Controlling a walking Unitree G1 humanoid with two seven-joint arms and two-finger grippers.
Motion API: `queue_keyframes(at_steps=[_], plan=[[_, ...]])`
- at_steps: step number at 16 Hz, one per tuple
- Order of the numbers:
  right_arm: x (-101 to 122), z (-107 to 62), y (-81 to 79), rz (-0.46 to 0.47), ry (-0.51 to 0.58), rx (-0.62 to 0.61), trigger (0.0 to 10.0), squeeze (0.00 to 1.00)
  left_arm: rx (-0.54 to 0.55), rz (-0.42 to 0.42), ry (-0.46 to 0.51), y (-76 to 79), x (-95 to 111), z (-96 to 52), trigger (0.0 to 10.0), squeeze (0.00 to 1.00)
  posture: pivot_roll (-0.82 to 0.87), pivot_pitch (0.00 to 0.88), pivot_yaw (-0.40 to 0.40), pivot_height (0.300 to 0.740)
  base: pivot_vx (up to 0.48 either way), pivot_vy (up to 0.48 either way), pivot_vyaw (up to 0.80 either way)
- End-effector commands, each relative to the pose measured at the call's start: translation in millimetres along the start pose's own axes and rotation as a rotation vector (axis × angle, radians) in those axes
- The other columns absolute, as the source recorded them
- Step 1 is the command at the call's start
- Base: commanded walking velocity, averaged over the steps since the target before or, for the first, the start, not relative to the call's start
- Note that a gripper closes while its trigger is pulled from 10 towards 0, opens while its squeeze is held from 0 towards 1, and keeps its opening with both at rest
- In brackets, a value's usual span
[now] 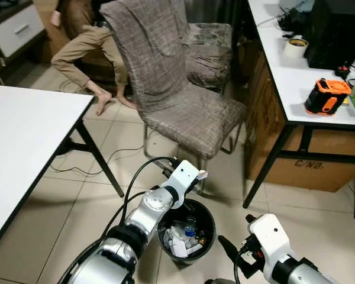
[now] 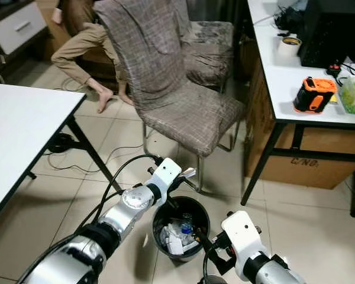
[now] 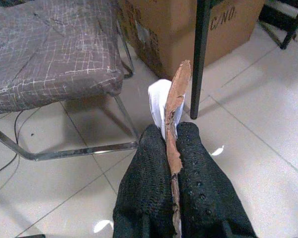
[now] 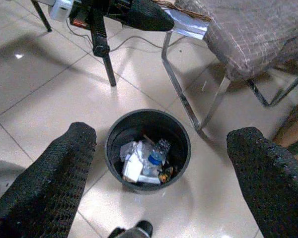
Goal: Picking trash to rubbish bin
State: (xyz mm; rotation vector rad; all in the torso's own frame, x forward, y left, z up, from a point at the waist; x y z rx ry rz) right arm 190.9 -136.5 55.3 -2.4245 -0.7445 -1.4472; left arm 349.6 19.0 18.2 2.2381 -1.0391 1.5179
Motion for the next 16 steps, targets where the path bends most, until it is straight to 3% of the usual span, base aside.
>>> queue_keyframes(at_steps=[1, 5, 6, 7, 8, 16], plan=[[0, -3.4, 0.1, 0.000, -0.016, 0.008, 10.0, 0.00, 0.012, 0.014, -0.005, -3.8, -1, -0.2, 10.0, 0.00, -0.27, 0.122, 0.073, 0.740, 0.000, 0.000, 0.00], [5, -2.4, 11.1, -0.015, -0.033, -0.046, 10.0, 0.00, 0.028, 0.038, -0.012, -11.9, 0, 1.0, 10.0, 0.00, -0.26, 0.127, 0.066, 0.740, 0.000, 0.000, 0.00], [6, -1.3, 10.1, -0.017, -0.033, -0.040, 10.0, 0.00, 0.032, 0.033, -0.012, -13.6, 0, 0.9, 10.0, 0.32, -0.26, 0.127, 0.066, 0.740, 0.000, 0.000, 0.00], [7, 0.1, 9.9, -0.018, -0.030, -0.037, 10.0, 0.00, 0.036, 0.029, -0.011, -15.2, 0, 0.8, 10.0, 0.79, -0.26, 0.127, 0.062, 0.740, 0.000, 0.000, 0.00], [9, 1.4, 10.0, -0.014, -0.027, -0.038, 10.0, 0.00, 0.036, 0.025, -0.007, -16.0, 1, 1.0, 10.0, 1.00, -0.25, 0.127, 0.059, 0.740, 0.000, 0.000, 0.00], [10, 4.6, 15.0, -0.015, -0.030, -0.060, 10.0, 0.00, -0.003, -0.038, 0.026, -10.3, 9, 4.0, 10.0, 1.00, -0.26, 0.119, 0.069, 0.740, 0.000, 0.000, 0.00]])
Point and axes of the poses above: a point about 5 cm out from each wrist's last joint towards the gripper, its own z axis pointing out of the wrist towards the gripper, its own x axis along the axis of the wrist's last joint, y = z × x, the point moved 5 cm from there along z, pointing out of the wrist towards the gripper, and after that the axes turned 1 degree about z, right-handed, at the moved point
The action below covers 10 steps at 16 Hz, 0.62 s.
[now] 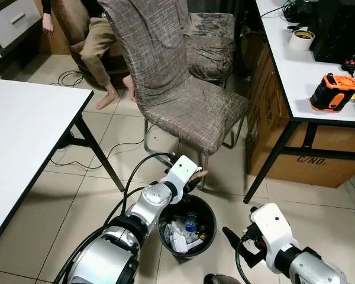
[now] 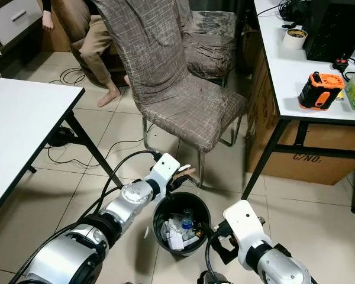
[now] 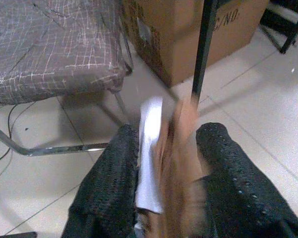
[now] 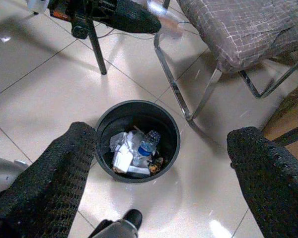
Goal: Picking trash to rubbish bin
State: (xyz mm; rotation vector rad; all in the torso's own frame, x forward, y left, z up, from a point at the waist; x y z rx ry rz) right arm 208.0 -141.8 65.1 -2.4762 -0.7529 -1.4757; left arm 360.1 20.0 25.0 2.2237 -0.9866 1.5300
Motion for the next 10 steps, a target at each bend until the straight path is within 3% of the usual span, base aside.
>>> queue_keyframes(at_steps=[1, 6, 8, 9, 10], plan=[[-3, -1.2, 1.0, 0.011, -0.014, -0.009, 10.0, 0.00, -0.007, -0.008, 0.005, -1.4, 2, 0.3, 10.0, 1.00, -0.26, 0.119, 0.069, 0.740, 0.000, 0.000, 0.00], [-4, -0.6, 2.5, 0.005, -0.019, -0.013, 10.0, 0.00, -0.021, -0.064, 0.011, 2.3, 1, 0.4, 10.0, 1.00, -0.25, 0.105, 0.064, 0.740, 0.000, 0.000, 0.00], [-5, 2.3, 3.0, 0.006, -0.017, -0.021, 10.0, 0.00, 0.012, -0.098, 0.011, -3.4, -4, -2.2, 10.0, 1.00, -0.23, 0.093, 0.063, 0.740, 0.000, 0.000, 0.00], [-5, 6.4, 5.8, 0.004, -0.008, -0.053, 10.0, 0.00, 0.039, -0.148, 0.039, -10.5, -5, -5.8, 10.0, 0.00, -0.22, 0.077, 0.063, 0.740, 0.000, 0.000, 0.00], [-3, 13.1, 11.9, 0.004, 0.010, -0.112, 10.0, 0.00, 0.078, -0.211, 0.059, -20.6, -9, -11.5, 10.0, 0.00, -0.20, 0.066, 0.064, 0.740, 0.000, 0.000, 0.00]])
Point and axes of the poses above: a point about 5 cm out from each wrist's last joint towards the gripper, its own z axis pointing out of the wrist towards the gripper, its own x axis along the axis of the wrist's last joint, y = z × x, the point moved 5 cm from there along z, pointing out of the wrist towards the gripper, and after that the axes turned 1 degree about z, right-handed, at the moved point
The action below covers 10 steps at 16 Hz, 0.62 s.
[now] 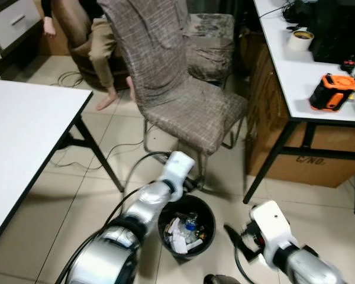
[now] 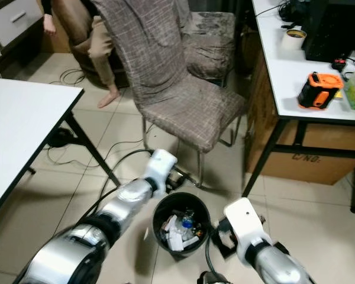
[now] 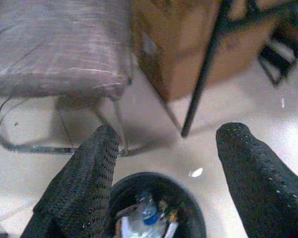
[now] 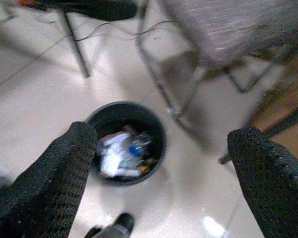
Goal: Picking trash to rubbish bin
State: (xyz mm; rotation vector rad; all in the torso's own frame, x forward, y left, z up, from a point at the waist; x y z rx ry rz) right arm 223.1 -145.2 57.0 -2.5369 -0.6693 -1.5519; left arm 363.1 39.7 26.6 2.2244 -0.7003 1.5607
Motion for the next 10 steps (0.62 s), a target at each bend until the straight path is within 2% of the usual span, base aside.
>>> queue_keyframes(at_steps=[1, 3, 4, 5, 6, 7, 8, 10], plan=[[2, 7.4, 7.6, 0.029, 0.030, -0.081, 10.0, 0.00, 0.055, -0.008, 0.048, -17.4, -5, -13.6, 10.0, 0.00, -0.18, 0.054, 0.060, 0.740, 0.000, 0.000, 0.00], [0, 17.0, 12.6, 0.072, 0.037, -0.143, 10.0, 0.00, 0.118, 0.046, 0.085, -31.6, -14, -33.7, 10.0, 0.00, -0.14, 0.040, 0.046, 0.740, 0.000, 0.000, 0.00], [-5, 25.0, 15.6, 0.081, 0.029, -0.168, 10.0, 0.00, 0.201, 0.013, 0.092, -44.8, -26, -57.6, 10.0, 0.00, -0.11, 0.027, 0.020, 0.740, 0.000, 0.000, 0.00], [-6, 26.8, 16.2, 0.083, 0.029, -0.173, 10.0, 0.00, 0.215, 0.005, 0.089, -46.8, -28, -62.7, 10.0, 0.00, -0.11, 0.027, 0.020, 0.740, 0.000, 0.000, 0.00], [-8, 32.7, 18.8, 0.090, 0.030, -0.186, 10.0, 0.00, 0.237, 0.025, 0.083, -47.7, -34, -77.0, 10.0, 0.00, -0.07, 0.018, -0.007, 0.740, 0.000, 0.000, 0.00], [-9, 35.4, 19.4, 0.094, 0.030, -0.189, 10.0, 0.00, 0.245, 0.030, 0.070, -47.5, -37, -81.7, 10.0, 0.00, -0.07, 0.017, -0.010, 0.740, 0.000, 0.000, 0.00], [-11, 42.6, 19.9, 0.104, 0.029, -0.193, 10.0, 0.00, 0.260, 0.020, 0.044, -46.1, -44, -92.0, 10.0, 0.00, -0.05, 0.015, -0.021, 0.740, 0.000, 0.000, 0.00], [-13, 49.7, 20.5, 0.139, 0.036, -0.208, 10.0, 0.00, 0.276, -0.005, 0.025, -44.3, -49, -103.1, 10.0, 0.00, -0.04, 0.005, -0.026, 0.740, 0.000, 0.000, 0.00]])
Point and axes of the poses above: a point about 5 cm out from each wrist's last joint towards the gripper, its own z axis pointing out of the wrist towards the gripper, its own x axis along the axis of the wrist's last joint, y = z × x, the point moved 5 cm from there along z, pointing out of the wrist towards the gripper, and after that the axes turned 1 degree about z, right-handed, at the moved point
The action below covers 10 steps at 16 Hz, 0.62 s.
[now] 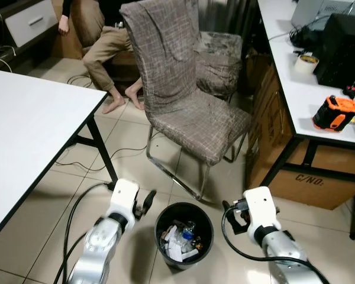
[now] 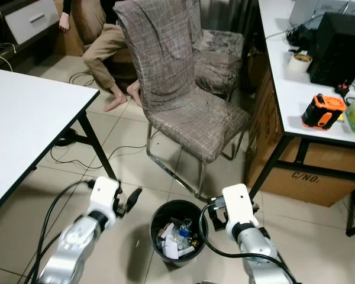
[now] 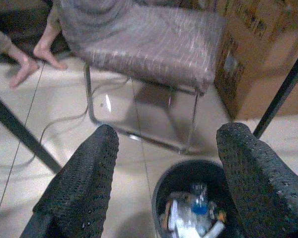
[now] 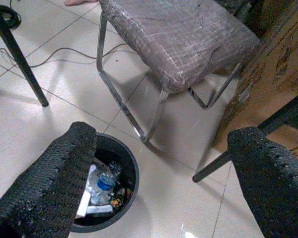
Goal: Picking trash to rubbish bin
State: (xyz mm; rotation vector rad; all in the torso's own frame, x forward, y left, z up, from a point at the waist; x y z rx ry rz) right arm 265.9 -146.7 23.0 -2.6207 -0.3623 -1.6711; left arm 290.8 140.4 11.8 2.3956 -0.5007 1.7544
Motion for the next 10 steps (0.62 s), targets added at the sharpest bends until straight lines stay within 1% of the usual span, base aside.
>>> queue_keyframes(at_steps=[1, 2, 5, 7, 10], plan=[[1, 1.9, 7.0, 0.023, 0.010, -0.033, 10.0, 0.00, 0.016, 0.018, 0.012, -3.2, 8, -1.8, 10.0, 0.00, -0.03, 0.004, -0.028, 0.740, 0.000, 0.000, 0.00], [0, 5.0, 8.3, 0.040, 0.014, -0.052, 10.0, 0.00, 0.036, 0.059, 0.023, -5.7, 14, -8.4, 10.0, 0.00, -0.03, 0.000, -0.027, 0.740, 0.000, 0.000, 0.00], [0, 8.2, 5.5, 0.042, 0.027, -0.051, 10.0, 0.00, 0.054, 0.062, 0.016, -8.9, 22, -13.6, 10.0, 0.00, -0.03, 0.000, -0.028, 0.740, 0.000, 0.000, 0.00], [-2, 8.0, 1.7, 0.031, 0.036, -0.037, 10.0, 0.00, 0.078, 0.045, 0.009, -11.3, 23, -18.2, 10.0, 0.00, -0.03, 0.000, -0.029, 0.740, 0.000, 0.000, 0.00], [-5, 7.1, 1.3, 0.020, 0.034, -0.033, 10.0, 0.00, 0.093, 0.032, 0.000, -12.2, 23, -20.1, 10.0, 0.00, -0.03, 0.000, -0.030, 0.740, 0.000, 0.000, 0.00]])
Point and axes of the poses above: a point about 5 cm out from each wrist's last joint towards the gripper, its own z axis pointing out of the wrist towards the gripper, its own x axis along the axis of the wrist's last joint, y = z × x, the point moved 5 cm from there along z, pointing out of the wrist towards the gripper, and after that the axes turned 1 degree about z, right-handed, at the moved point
